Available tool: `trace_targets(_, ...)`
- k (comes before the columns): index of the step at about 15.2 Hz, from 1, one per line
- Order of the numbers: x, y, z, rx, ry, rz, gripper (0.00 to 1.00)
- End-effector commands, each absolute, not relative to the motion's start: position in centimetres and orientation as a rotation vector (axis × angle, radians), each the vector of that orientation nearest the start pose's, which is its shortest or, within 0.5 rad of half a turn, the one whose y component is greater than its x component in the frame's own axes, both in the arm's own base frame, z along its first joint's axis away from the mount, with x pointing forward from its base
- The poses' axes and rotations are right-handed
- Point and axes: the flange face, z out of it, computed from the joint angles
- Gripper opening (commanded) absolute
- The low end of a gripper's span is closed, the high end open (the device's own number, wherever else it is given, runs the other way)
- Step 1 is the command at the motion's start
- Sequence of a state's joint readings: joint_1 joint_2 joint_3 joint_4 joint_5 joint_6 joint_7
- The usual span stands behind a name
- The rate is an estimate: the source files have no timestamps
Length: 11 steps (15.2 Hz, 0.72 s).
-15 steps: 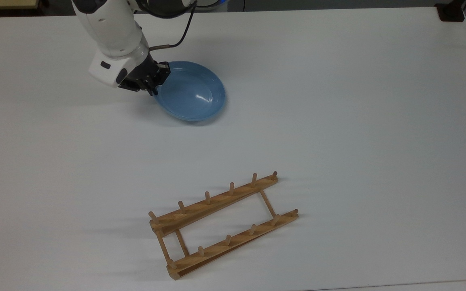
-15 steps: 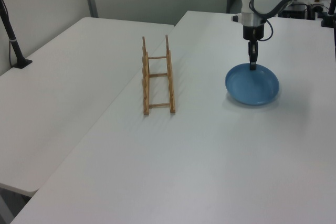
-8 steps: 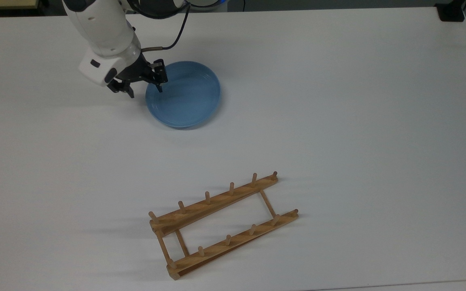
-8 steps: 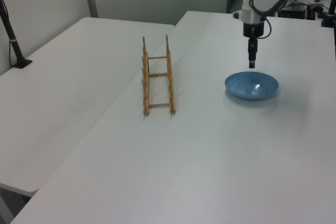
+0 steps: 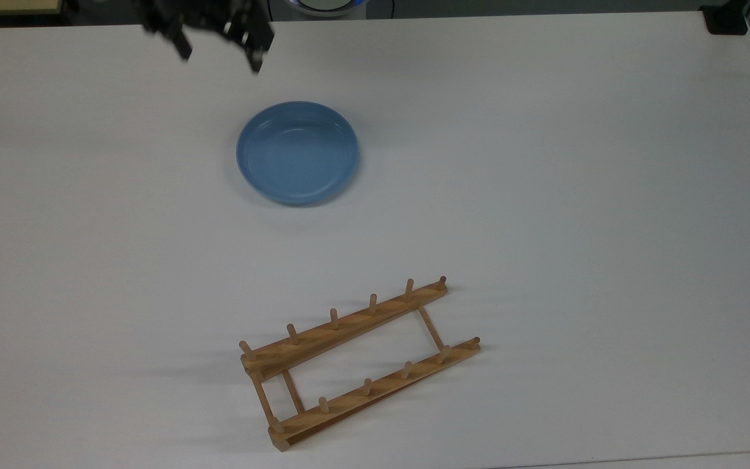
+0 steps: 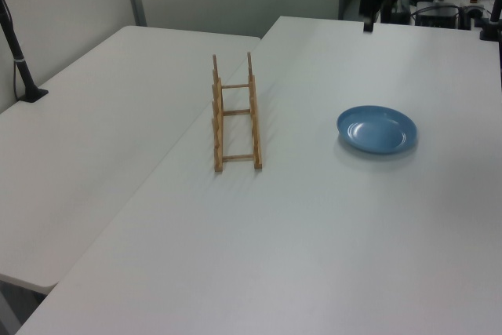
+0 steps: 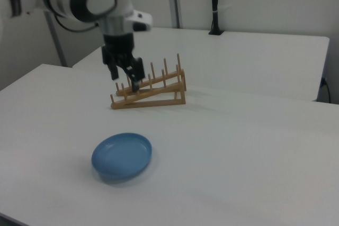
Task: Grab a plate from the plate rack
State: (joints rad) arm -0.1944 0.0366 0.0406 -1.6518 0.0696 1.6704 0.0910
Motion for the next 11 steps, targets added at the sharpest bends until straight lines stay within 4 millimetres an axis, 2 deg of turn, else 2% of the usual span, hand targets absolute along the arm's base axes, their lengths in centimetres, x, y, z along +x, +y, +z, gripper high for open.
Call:
trace_targets(1, 54.4, -4.5, 61.6, -3.006, 0.576, 0.061, 1.00)
trace_targets(3, 54.1, -1.6, 62.1, -2.996, 0.637, 0.084, 1.00)
trace_targets(5, 53.6, 0.5, 63.1, -3.019, 0.592, 0.031, 1.00)
trace_targets(6, 53.6, 0.5, 63.3, -3.039, 0.517, 0.018, 1.00)
trace_targets(9, 53.9, 0.3, 63.3, -3.121, 0.130, -0.027, 1.00)
trace_targets(11, 55.1, 0.0, 63.2, -3.142, 0.086, -0.137, 1.00)
